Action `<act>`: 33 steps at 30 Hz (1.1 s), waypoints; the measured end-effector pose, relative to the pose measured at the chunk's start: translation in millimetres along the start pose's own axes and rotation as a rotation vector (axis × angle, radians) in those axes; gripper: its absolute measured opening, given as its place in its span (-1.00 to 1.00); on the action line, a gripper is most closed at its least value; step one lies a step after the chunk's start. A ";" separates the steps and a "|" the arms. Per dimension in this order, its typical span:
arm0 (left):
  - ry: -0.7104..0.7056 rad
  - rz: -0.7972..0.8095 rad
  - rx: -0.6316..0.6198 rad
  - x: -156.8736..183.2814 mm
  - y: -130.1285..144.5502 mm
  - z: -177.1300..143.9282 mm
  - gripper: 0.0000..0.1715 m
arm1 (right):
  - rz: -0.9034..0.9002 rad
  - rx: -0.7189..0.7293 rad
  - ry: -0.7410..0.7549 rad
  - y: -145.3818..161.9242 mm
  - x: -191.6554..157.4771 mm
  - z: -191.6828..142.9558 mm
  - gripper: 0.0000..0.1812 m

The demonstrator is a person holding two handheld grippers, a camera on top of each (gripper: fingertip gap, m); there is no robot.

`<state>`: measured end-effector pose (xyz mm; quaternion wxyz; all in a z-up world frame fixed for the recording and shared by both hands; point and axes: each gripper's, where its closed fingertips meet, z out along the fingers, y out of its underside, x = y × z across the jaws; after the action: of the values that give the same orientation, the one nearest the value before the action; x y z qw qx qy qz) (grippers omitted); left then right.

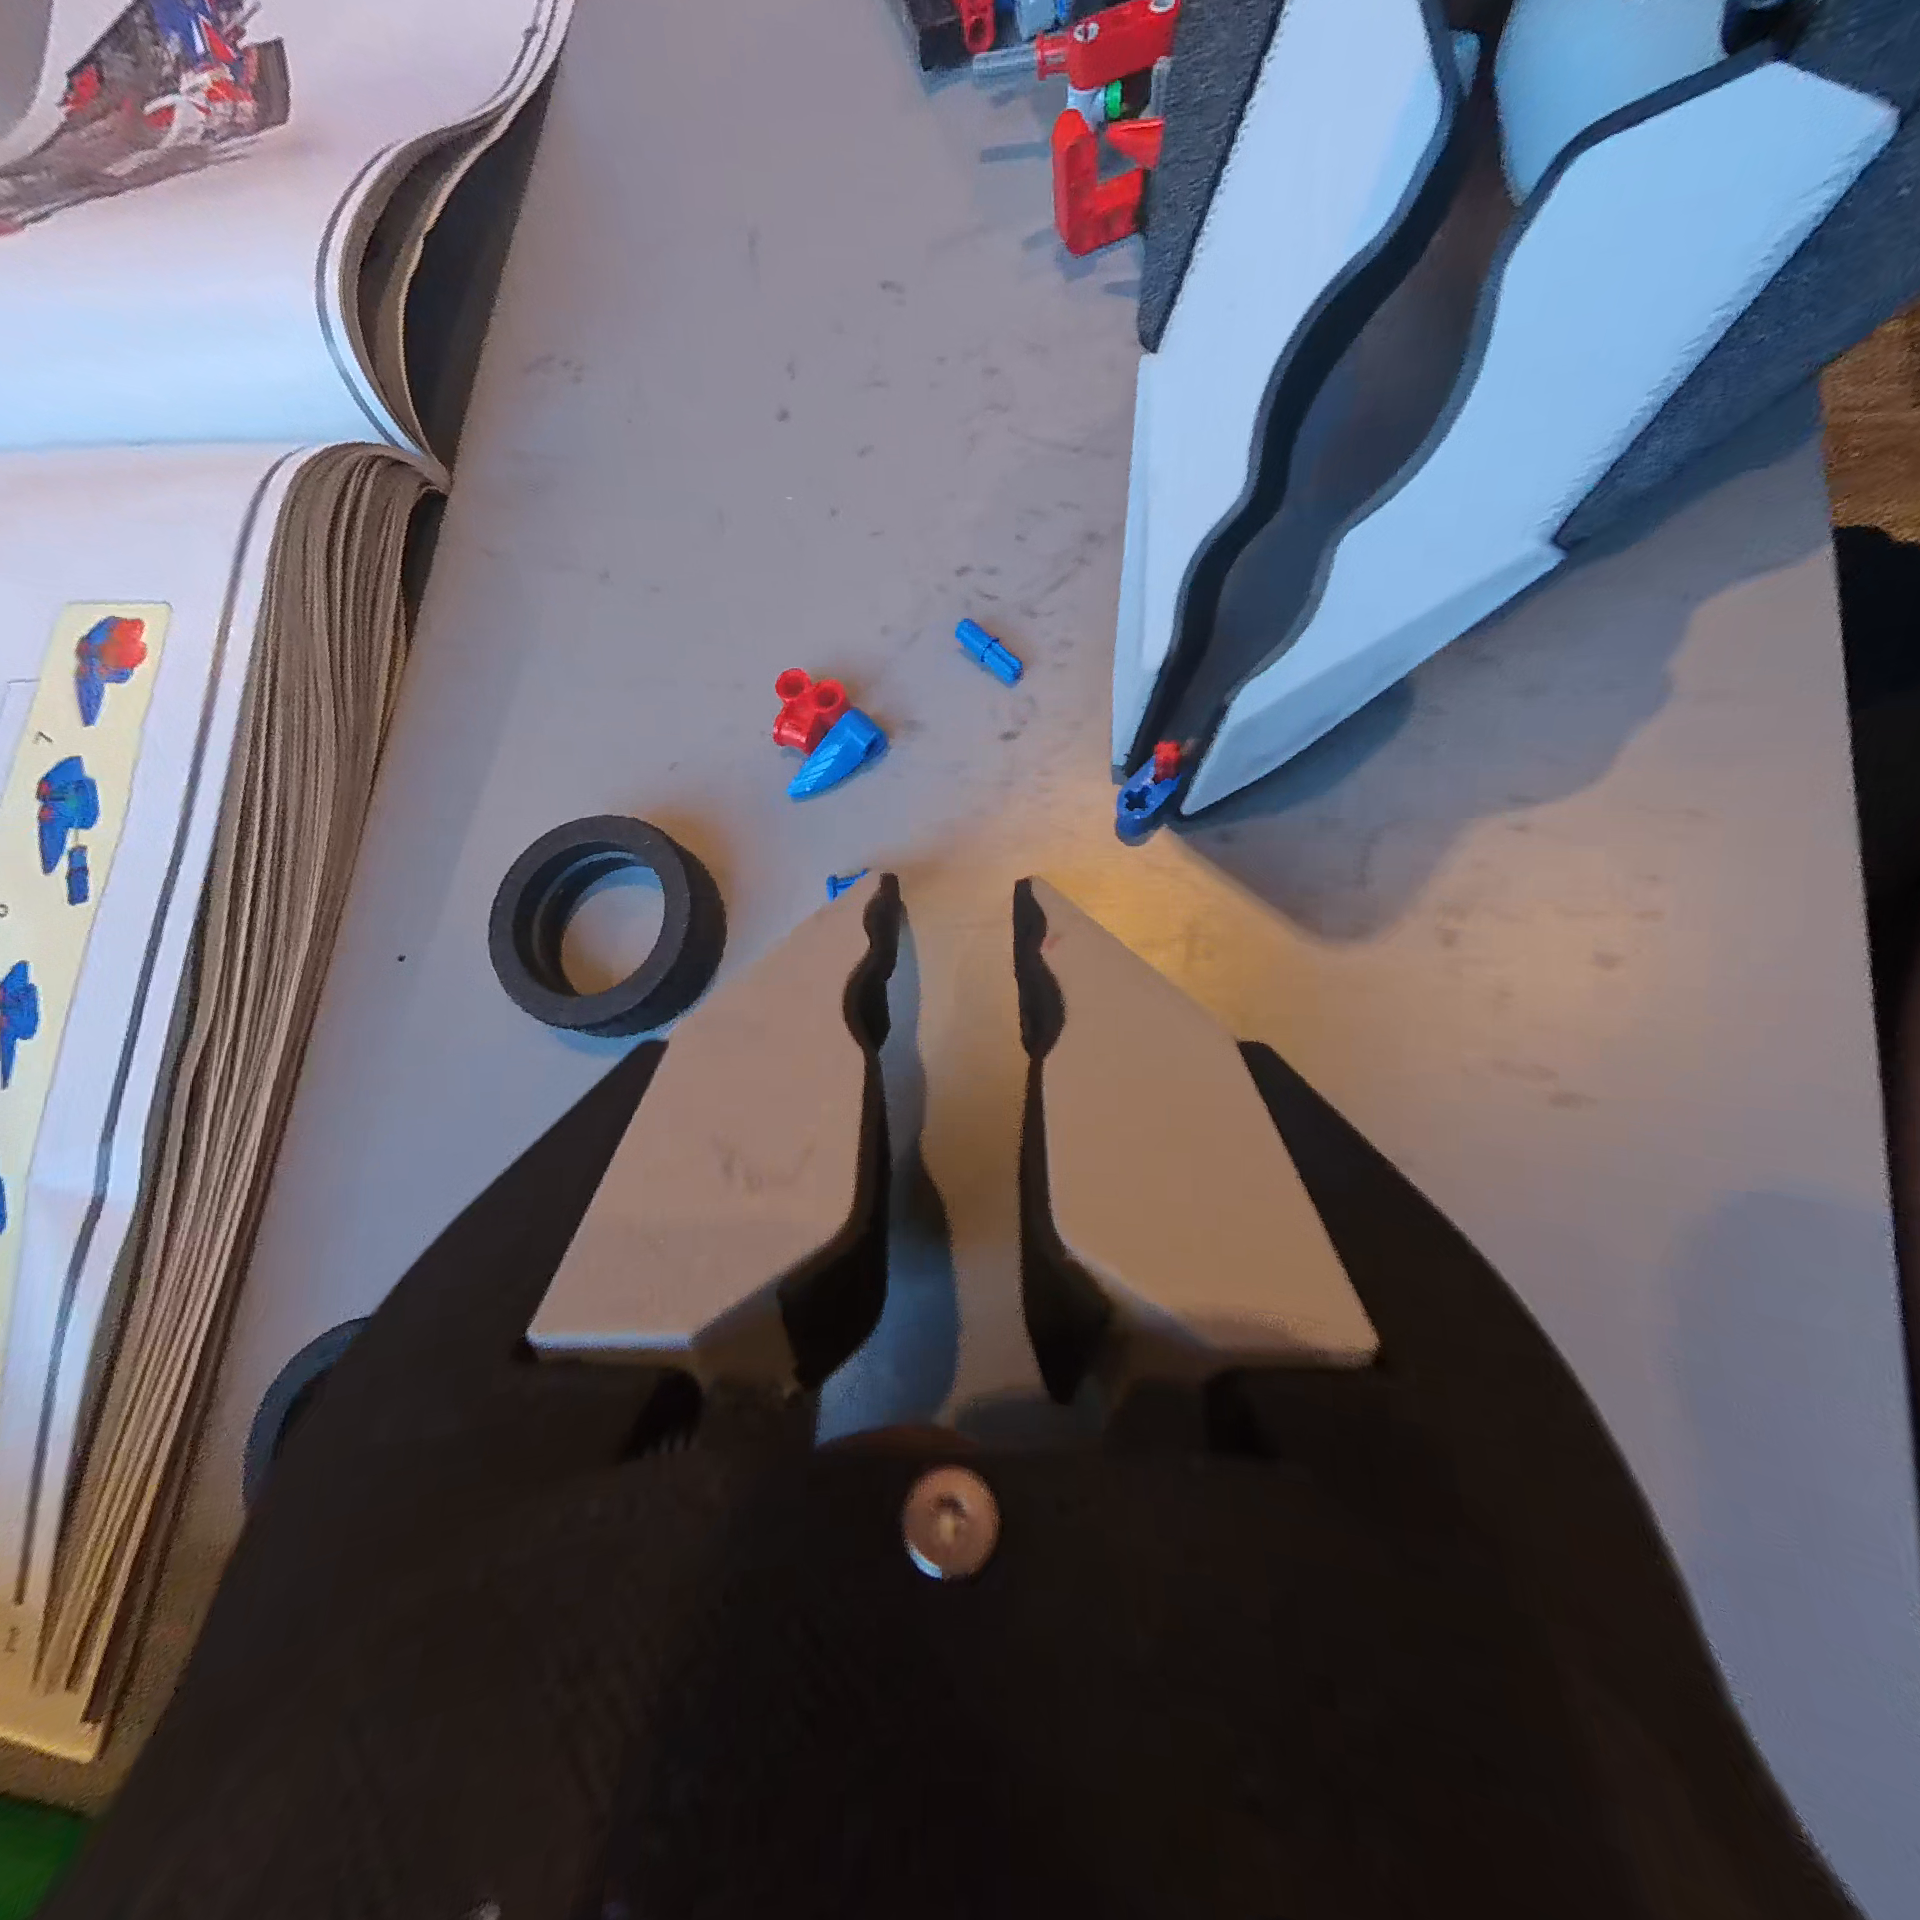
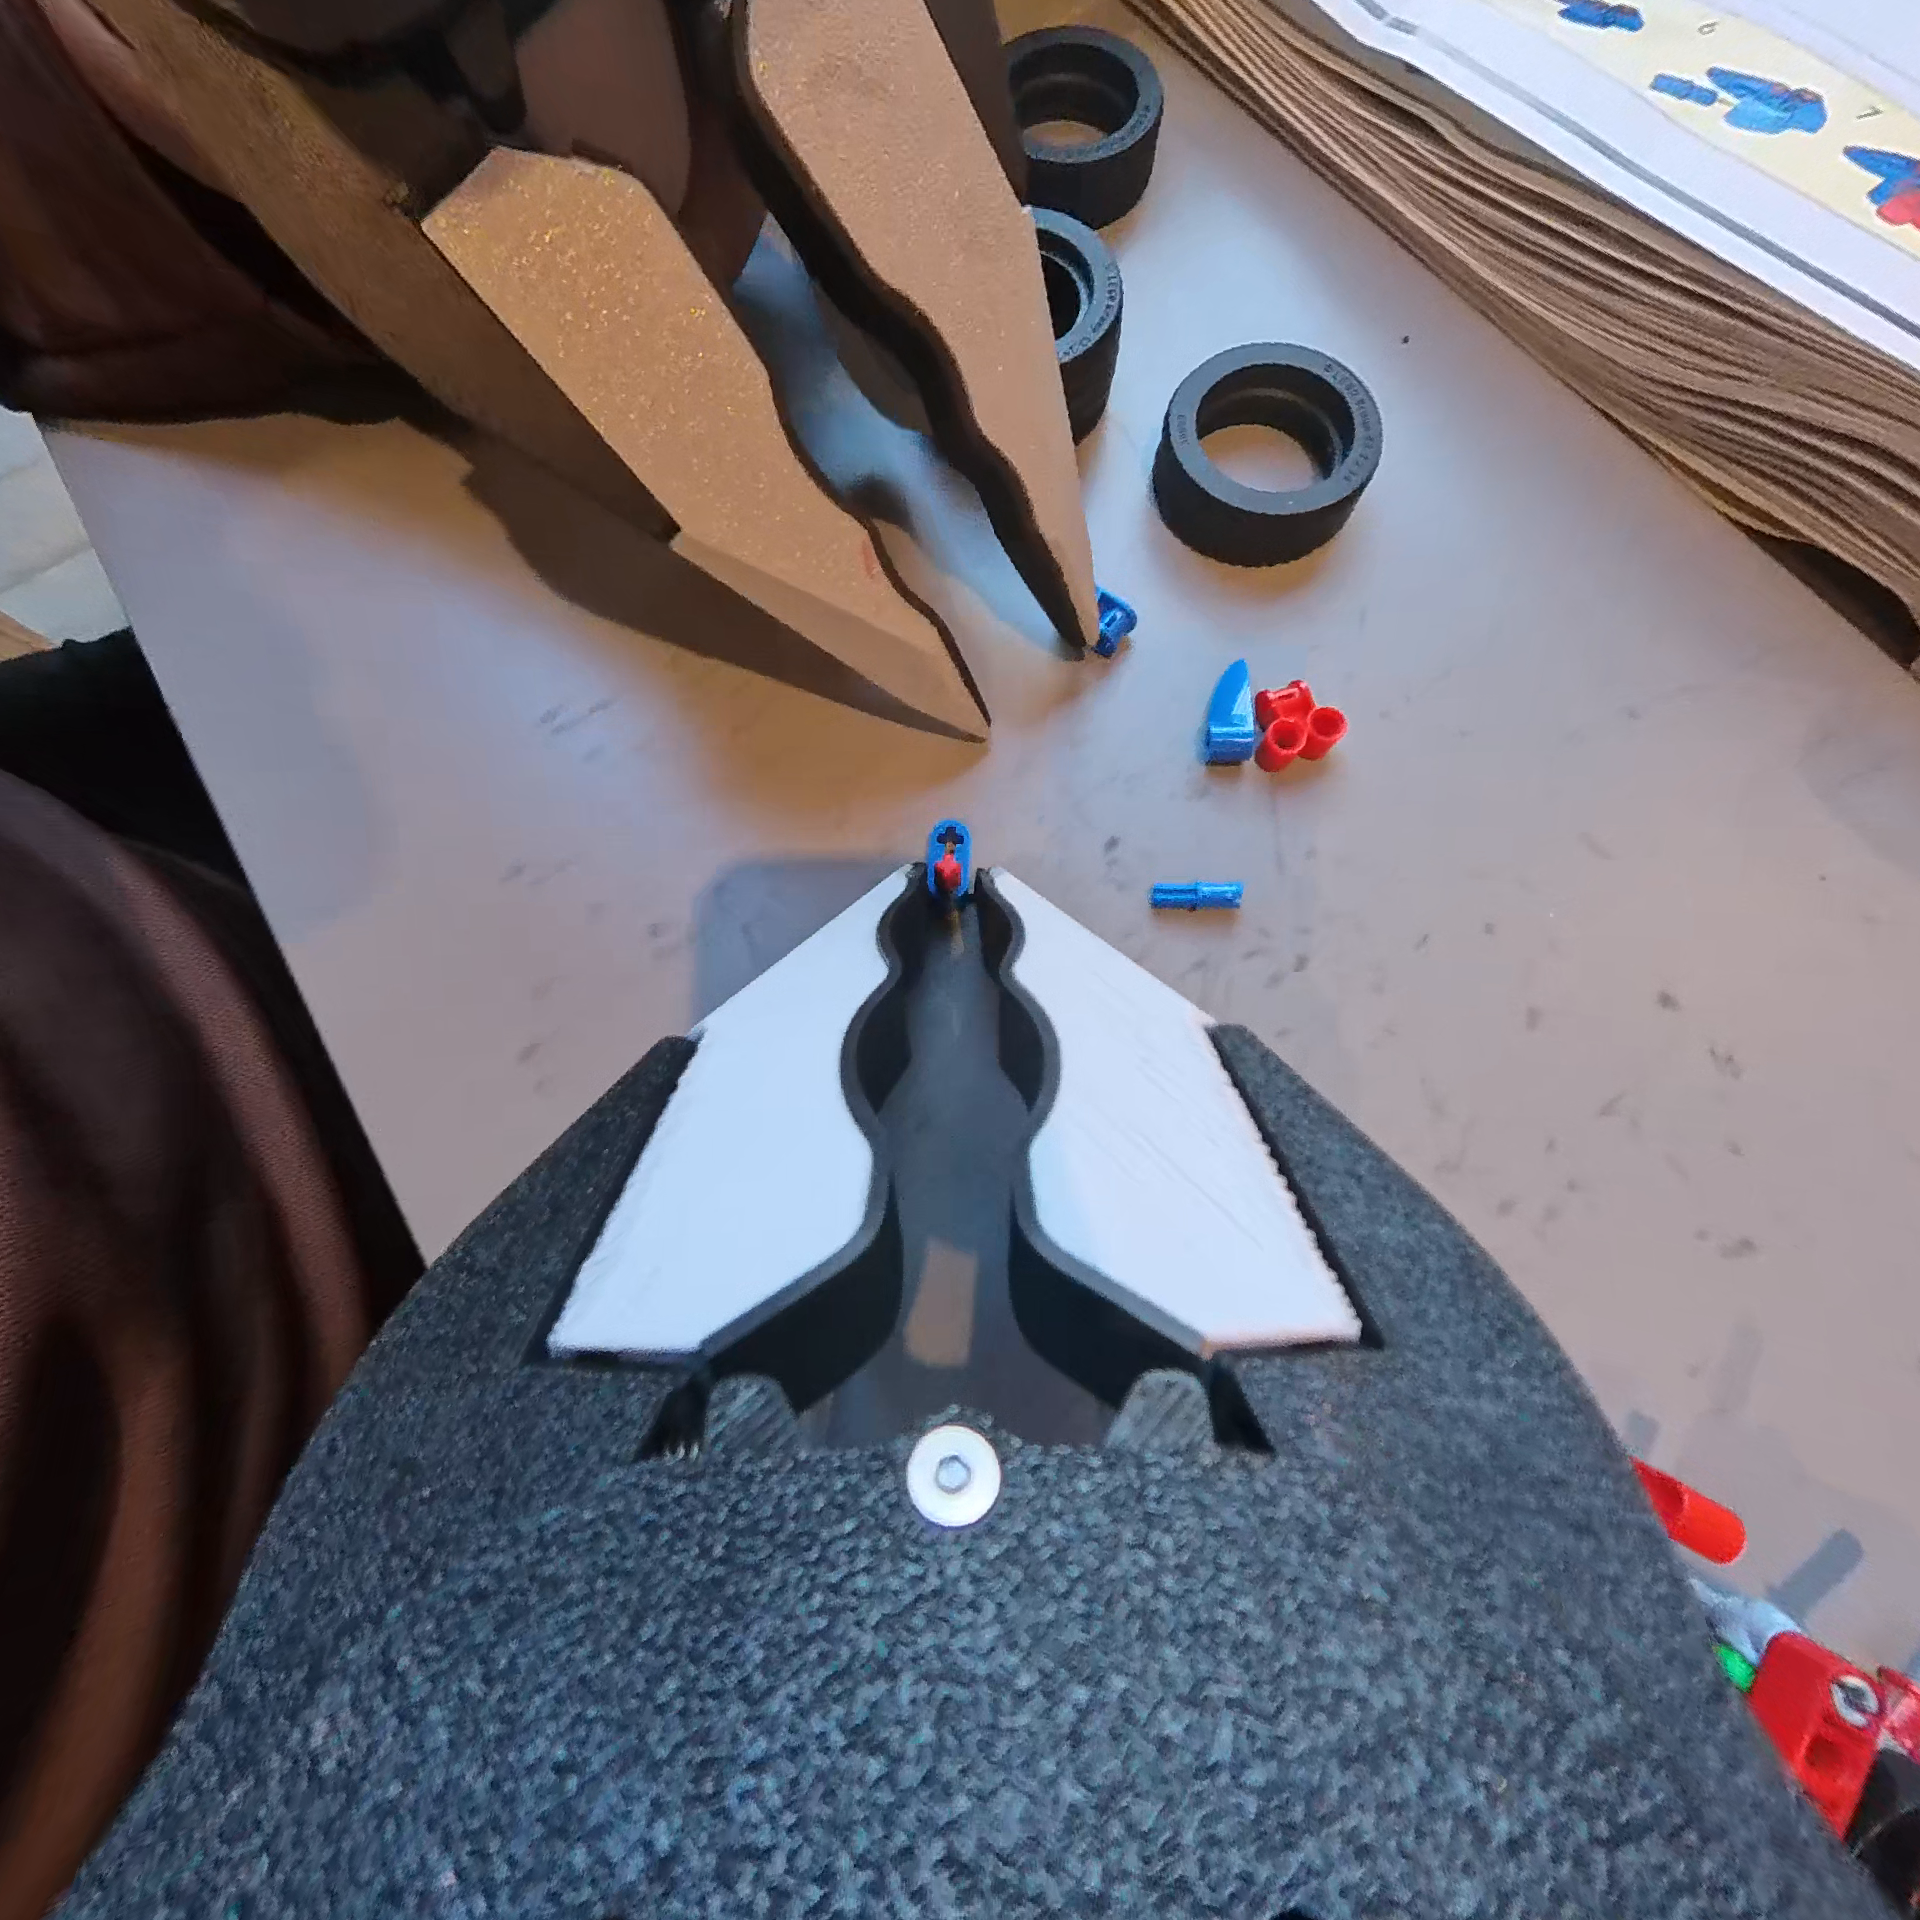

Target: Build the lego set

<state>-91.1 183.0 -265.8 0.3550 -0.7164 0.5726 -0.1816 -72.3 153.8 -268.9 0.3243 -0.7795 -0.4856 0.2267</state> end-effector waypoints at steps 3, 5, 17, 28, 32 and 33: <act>0.007 -0.020 0.000 -1.5 0.5 0.1 -0.79 | 0.009 0.004 -0.021 -0.3 -0.9 -0.2 -0.87; 0.004 -0.020 -0.001 -2.3 0.6 0.1 -0.78 | 0.012 0.007 -0.029 -0.6 -1.5 -0.5 -0.79; -0.042 -0.101 0.055 -16.9 -5.7 -8.3 -0.82 | -0.005 0.070 -0.002 -7.7 0.1 -6.8 -0.70; -0.033 -0.196 0.104 -24.8 -11.6 -20.6 -0.90 | -0.019 0.263 0.153 -24.4 10.1 -36.2 -0.72; -0.131 -0.199 0.147 -34.3 -18.7 -20.8 -0.94 | -0.007 0.314 0.201 -27.0 13.2 -46.8 -0.78; -0.160 -0.218 0.187 -38.9 -24.9 -26.4 -0.94 | 0.000 0.334 0.211 -28.2 14.2 -50.7 -0.79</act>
<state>-102.3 214.3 -224.2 0.4427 -0.7503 0.4418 -0.2141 -49.6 161.1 -214.2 0.4982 -0.7342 -0.4048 0.2210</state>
